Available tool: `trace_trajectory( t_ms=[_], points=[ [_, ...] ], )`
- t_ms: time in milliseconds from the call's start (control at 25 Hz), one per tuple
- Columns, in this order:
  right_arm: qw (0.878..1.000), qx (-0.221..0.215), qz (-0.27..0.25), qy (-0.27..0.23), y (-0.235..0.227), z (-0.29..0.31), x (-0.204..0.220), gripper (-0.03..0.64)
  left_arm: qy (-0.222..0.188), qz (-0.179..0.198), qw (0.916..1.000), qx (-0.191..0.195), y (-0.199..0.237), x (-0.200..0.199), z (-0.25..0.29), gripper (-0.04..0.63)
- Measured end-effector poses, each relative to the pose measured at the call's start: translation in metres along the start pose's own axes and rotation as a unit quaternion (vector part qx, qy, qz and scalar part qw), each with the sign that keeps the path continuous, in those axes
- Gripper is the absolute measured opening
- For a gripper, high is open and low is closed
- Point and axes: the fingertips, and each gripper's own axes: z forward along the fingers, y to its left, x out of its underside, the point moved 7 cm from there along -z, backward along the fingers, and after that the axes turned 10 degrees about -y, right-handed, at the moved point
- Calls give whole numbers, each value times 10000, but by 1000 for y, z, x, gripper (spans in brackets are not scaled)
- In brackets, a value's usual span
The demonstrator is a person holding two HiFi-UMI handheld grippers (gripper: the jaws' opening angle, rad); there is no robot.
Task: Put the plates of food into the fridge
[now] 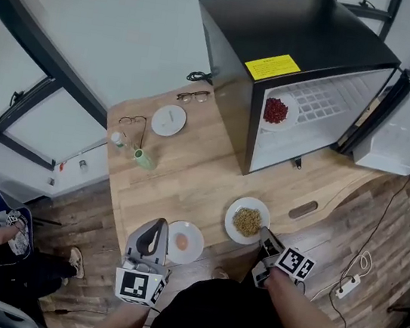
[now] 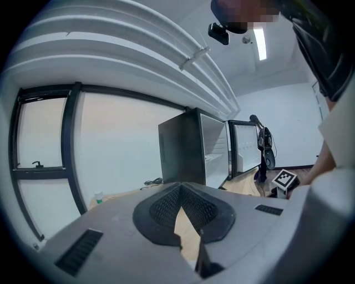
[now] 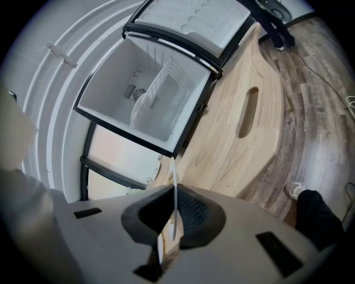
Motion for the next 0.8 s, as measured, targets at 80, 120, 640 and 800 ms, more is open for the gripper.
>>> trace_trajectory(
  t_ms=[80, 120, 640, 800],
  points=[
    [10000, 24, -57, -70, -1, -5, -14, 32, -42, -3, 10000, 44, -5, -3, 10, 5],
    [9999, 24, -73, -112, -1, -7, -21, 32, -58, -9, 10000, 57, -7, -5, 15, 5],
    [9943, 39, 12, -1062, 6, -37, -145, 32, -166, -182, 9995, 194, -37, -23, 80, 5],
    [9915, -17, 48, -1302, 17, -42, -188, 32, -273, -181, 9991, 259, -47, -32, 102, 4]
  ],
)
